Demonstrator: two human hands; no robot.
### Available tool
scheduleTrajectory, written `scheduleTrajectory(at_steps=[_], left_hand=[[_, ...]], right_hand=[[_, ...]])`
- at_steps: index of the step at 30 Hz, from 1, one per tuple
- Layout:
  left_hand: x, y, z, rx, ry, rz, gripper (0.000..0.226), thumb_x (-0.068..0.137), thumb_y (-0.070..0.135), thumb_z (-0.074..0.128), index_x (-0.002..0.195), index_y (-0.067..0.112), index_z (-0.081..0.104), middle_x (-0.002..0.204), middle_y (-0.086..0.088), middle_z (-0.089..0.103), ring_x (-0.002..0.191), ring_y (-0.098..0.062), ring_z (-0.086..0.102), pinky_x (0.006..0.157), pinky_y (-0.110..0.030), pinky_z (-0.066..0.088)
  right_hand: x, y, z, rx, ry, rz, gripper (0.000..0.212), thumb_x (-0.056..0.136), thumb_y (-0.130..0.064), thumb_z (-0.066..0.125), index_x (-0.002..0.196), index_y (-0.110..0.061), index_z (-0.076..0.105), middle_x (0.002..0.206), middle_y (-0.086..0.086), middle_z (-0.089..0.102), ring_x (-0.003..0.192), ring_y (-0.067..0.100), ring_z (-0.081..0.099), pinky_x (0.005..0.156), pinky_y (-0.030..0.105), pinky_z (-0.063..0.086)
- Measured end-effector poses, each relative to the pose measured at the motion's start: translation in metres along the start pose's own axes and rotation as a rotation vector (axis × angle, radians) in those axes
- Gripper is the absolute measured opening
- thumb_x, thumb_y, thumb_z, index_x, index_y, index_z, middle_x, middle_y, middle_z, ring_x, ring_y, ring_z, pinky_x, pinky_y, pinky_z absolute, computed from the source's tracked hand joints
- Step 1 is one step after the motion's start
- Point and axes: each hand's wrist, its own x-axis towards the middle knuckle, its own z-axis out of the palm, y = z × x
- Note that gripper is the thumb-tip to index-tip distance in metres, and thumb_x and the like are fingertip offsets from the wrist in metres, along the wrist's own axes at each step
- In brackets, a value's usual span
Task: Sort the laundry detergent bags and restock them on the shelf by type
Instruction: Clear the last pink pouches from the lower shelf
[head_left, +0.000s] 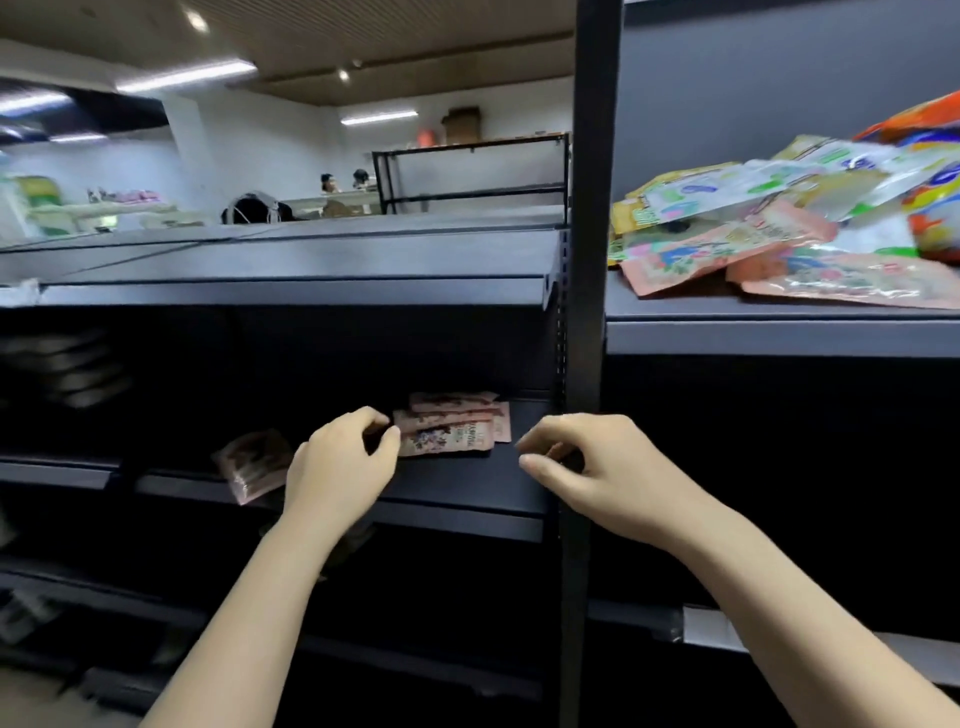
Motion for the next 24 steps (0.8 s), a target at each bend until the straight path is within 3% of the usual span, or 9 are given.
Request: scheduleTrajectory(at_steps=[3, 7, 11, 17, 24], left_hand=[[0.012, -0.034, 0.003, 0.044, -0.038, -0.049, 0.027, 0.094, 0.041, 0.046, 0.114, 0.028, 0.058, 0.093, 0.007, 0.061, 0.087, -0.018, 0.058, 0.080, -0.033, 0.046], [0.033, -0.071, 0.017, 0.068, -0.050, -0.022, 0.032, 0.094, 0.040, 0.046, 0.120, 0.026, 0.058, 0.116, 0.005, 0.062, 0.105, -0.020, 0.057, 0.088, -0.035, 0.046], [0.062, -0.110, 0.033, 0.098, -0.126, 0.035, 0.033, 0.094, 0.039, 0.045, 0.121, 0.023, 0.057, 0.119, 0.003, 0.060, 0.111, -0.021, 0.055, 0.091, -0.037, 0.045], [0.106, -0.169, 0.051, 0.135, -0.197, 0.063, 0.033, 0.093, 0.036, 0.046, 0.118, 0.020, 0.059, 0.114, -0.002, 0.060, 0.106, -0.027, 0.057, 0.085, -0.035, 0.045], [0.149, -0.228, 0.066, 0.080, -0.270, 0.054, 0.025, 0.094, 0.030, 0.047, 0.112, 0.021, 0.060, 0.111, 0.000, 0.062, 0.104, -0.026, 0.057, 0.073, -0.029, 0.042]], right_hand=[[0.021, 0.004, 0.035, -0.013, -0.056, 0.085, 0.017, 0.090, -0.037, 0.055, 0.097, -0.027, 0.067, 0.091, -0.016, 0.066, 0.086, 0.000, 0.060, 0.080, 0.028, 0.051], [0.053, 0.009, 0.080, -0.010, -0.154, 0.179, 0.017, 0.091, -0.036, 0.053, 0.099, -0.029, 0.066, 0.095, -0.015, 0.067, 0.090, 0.004, 0.060, 0.082, 0.029, 0.050], [0.083, 0.016, 0.124, -0.006, -0.184, 0.325, 0.016, 0.089, -0.037, 0.054, 0.098, -0.031, 0.065, 0.095, -0.015, 0.067, 0.092, 0.008, 0.061, 0.083, 0.032, 0.052], [0.133, 0.033, 0.179, -0.164, -0.125, 0.673, 0.034, 0.086, -0.046, 0.055, 0.111, -0.023, 0.059, 0.107, 0.003, 0.064, 0.098, 0.027, 0.061, 0.078, 0.036, 0.053], [0.178, 0.059, 0.222, -0.198, 0.063, 0.947, 0.048, 0.086, -0.048, 0.059, 0.111, -0.008, 0.052, 0.109, 0.013, 0.061, 0.108, 0.035, 0.053, 0.077, 0.038, 0.044]])
